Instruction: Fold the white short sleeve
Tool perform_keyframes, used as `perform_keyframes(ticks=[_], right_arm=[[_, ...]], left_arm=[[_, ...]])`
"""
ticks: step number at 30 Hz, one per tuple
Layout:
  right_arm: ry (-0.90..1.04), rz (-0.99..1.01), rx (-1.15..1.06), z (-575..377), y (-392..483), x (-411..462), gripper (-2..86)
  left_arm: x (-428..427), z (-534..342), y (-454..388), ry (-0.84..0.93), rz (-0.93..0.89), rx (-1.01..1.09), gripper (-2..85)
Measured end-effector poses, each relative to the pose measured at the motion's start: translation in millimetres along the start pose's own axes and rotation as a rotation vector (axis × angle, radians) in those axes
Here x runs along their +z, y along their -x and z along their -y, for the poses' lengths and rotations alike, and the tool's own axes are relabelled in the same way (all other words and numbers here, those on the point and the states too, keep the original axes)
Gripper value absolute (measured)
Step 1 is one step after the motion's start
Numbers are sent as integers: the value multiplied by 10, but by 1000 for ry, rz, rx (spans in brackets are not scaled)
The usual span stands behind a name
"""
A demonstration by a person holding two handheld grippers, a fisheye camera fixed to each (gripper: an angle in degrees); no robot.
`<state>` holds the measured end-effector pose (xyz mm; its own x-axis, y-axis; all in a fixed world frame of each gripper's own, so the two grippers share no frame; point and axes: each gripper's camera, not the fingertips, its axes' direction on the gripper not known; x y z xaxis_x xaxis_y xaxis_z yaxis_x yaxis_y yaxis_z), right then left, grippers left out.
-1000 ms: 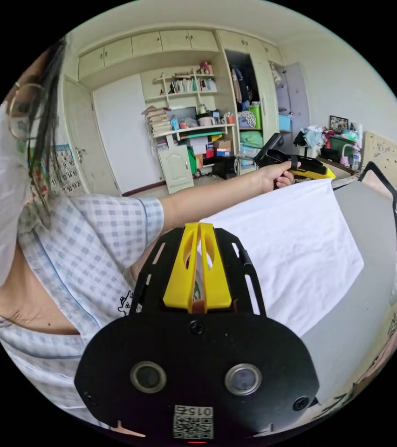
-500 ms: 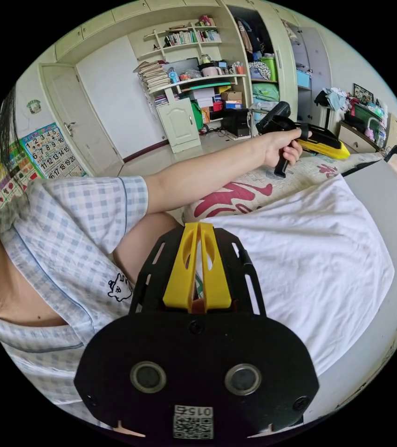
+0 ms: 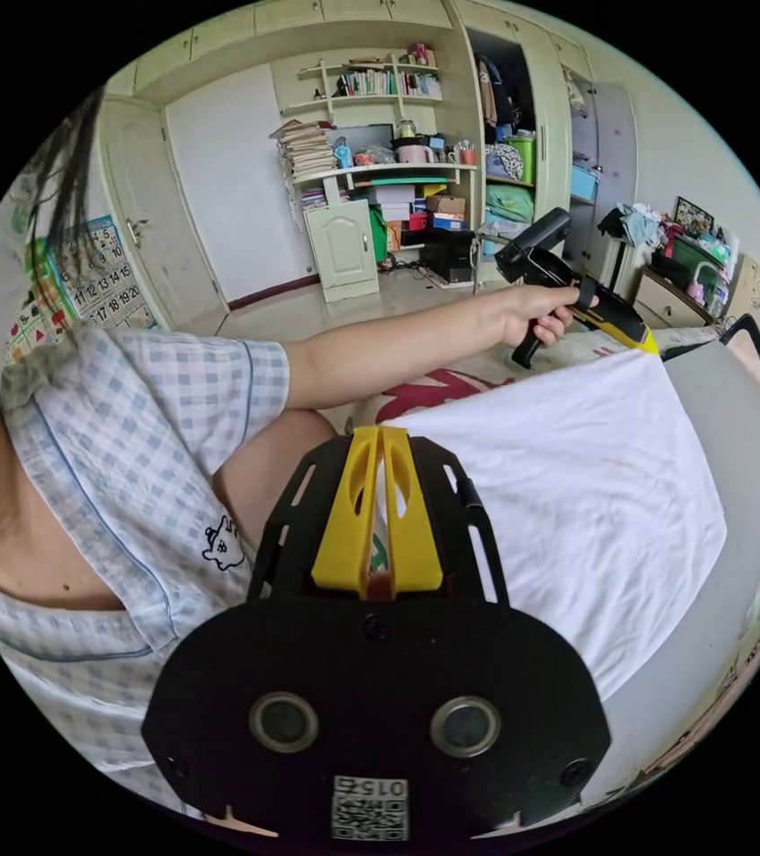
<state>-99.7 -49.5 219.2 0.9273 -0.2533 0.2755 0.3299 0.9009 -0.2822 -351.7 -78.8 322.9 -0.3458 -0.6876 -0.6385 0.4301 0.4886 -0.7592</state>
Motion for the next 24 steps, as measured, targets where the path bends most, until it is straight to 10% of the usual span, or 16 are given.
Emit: perform_keyframes(ticks=[15, 24], right_arm=[[202, 96, 51, 100, -93, 594, -3], [243, -173, -102, 30, 493, 657, -2]], left_arm=[[257, -340, 101, 168, 218, -90, -5], [551, -530, -220, 229, 345, -31, -4]])
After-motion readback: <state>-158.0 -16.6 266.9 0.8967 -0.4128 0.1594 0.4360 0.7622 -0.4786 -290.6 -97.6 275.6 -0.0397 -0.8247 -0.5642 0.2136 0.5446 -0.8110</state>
